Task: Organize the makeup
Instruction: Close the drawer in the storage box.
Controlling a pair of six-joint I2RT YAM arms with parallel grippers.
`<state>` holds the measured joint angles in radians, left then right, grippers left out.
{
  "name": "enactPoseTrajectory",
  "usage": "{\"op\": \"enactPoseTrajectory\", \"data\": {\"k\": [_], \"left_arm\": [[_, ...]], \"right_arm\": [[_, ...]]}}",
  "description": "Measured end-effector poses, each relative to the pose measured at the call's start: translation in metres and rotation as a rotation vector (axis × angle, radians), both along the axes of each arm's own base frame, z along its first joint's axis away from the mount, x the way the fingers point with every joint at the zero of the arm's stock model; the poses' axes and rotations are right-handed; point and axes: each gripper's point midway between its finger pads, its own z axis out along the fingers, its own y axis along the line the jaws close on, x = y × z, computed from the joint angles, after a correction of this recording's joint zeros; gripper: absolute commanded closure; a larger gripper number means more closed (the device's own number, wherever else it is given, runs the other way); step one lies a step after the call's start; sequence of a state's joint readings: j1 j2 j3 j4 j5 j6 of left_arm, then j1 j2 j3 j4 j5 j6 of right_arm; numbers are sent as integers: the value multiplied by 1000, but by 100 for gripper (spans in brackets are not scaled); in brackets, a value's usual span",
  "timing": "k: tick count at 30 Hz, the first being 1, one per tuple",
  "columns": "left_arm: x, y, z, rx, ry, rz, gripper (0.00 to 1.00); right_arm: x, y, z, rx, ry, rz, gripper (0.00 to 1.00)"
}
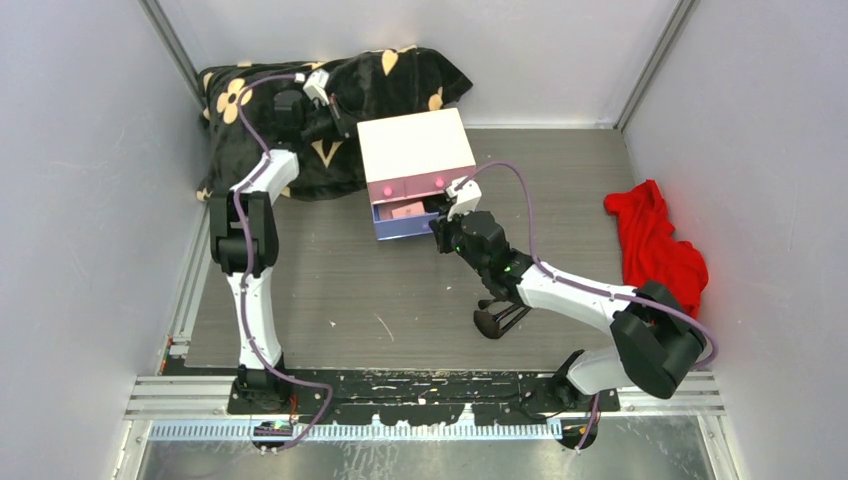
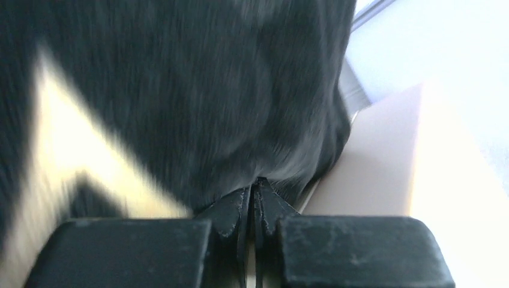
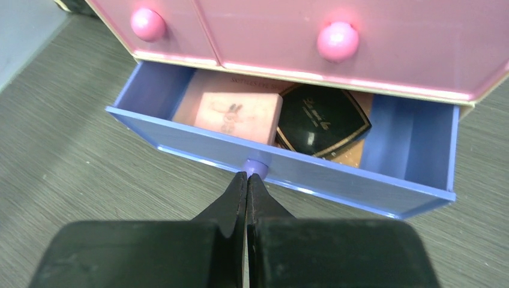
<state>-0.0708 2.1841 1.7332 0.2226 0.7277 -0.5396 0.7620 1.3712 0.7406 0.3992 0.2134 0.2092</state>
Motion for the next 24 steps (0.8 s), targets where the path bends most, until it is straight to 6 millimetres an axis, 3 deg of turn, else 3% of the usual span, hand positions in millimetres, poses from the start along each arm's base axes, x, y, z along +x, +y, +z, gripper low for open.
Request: {"op": "enactPoseTrajectory", "data": {"k": [4,8,15,24], "left_arm": [[24,-7,25,-54,-55,-20,95],[33,-13,24,-95,-47,-46,95],[30,-24,16,-126,-34,-108,96],[10,-52,6,-143,-39,-240,97]], "right_arm": [[0,-5,-11,-32,27,-19,99],[2,-5,-22,-49,46,-29,99],[6,-4,-44,-95,81,-36,99],[24,-7,-52,-128,82,-88,99]]}}
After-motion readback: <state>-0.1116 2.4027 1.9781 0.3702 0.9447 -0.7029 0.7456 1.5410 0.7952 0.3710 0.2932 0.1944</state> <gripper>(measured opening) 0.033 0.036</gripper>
